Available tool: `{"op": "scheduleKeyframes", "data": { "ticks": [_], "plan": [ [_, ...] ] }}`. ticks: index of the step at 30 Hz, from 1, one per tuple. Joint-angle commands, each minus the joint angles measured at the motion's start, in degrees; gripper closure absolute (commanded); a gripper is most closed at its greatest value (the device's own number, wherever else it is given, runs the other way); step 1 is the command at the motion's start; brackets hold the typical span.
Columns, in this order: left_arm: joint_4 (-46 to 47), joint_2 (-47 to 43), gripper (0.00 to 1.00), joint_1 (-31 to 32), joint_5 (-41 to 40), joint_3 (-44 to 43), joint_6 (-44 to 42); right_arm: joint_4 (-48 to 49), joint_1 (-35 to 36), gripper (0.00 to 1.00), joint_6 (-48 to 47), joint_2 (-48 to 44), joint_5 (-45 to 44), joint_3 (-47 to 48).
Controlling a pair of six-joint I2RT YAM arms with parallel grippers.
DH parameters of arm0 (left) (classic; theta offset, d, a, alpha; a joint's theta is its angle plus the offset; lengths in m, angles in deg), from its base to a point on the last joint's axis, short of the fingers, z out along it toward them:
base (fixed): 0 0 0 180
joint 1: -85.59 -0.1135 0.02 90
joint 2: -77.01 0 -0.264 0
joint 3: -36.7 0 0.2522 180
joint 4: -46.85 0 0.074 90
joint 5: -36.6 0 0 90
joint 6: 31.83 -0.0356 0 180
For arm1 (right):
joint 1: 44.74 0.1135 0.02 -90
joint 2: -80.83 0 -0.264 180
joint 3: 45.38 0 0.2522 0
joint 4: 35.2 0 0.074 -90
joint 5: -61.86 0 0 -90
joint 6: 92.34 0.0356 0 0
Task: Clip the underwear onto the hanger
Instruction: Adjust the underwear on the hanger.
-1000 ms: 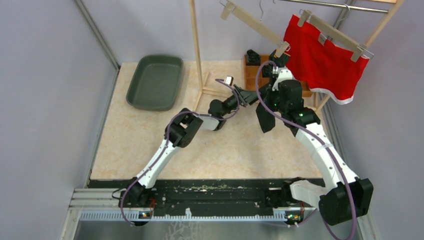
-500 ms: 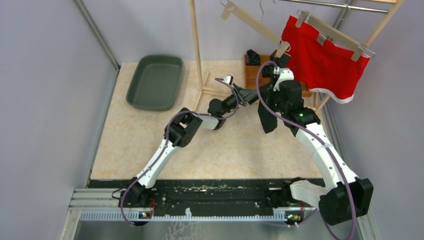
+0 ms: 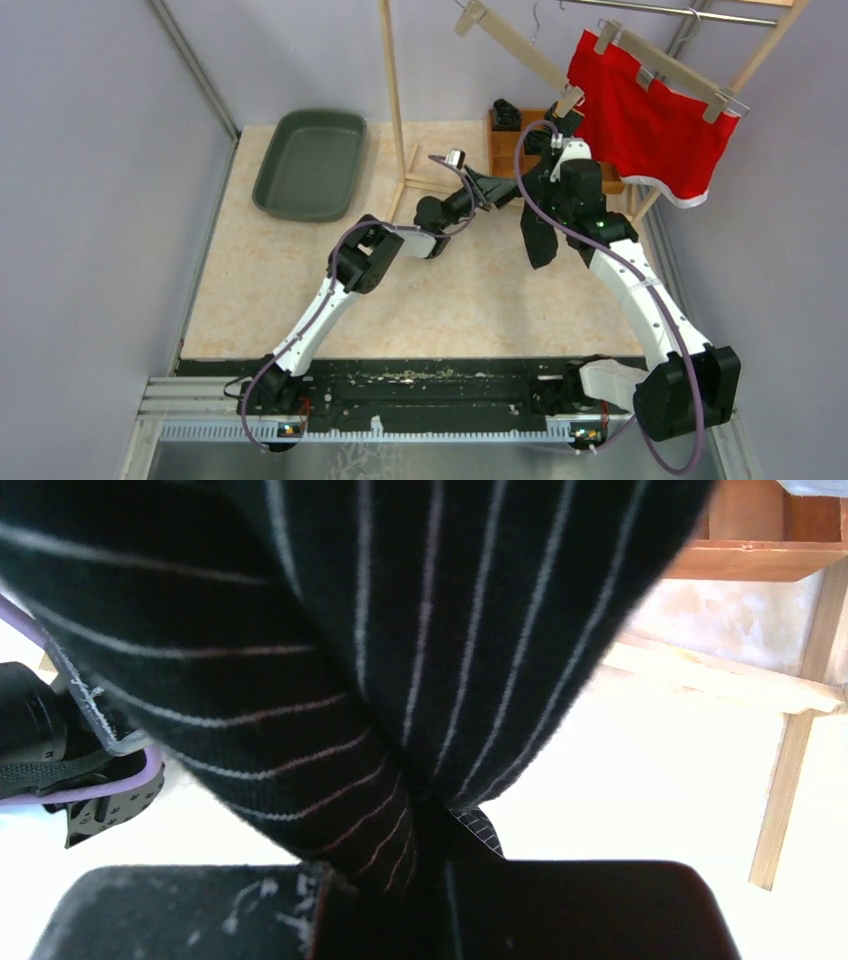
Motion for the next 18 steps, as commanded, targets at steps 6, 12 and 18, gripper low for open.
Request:
{"op": "scheduleKeyframes", "data": {
  "ticks": [6,12,18],
  "plan": [
    [15.3,-3.8,0.15,-0.4,1.4,-0.5,0.7,-0.3,-1.0,1.00,0.9,0.2,-1.0,1.1],
    [15.4,-3.8,0.15,-0.2,2.1,-1.0,0.7,-0.2,-1.0,1.00,0.7,0.1,-0.5,1.6],
    [15.3,-2.6,0.15,-0.1,1.2,-1.3,0.9,-0.1,-0.9,1.00,0.6,-0.3,0.9,1.6]
  ]
}}
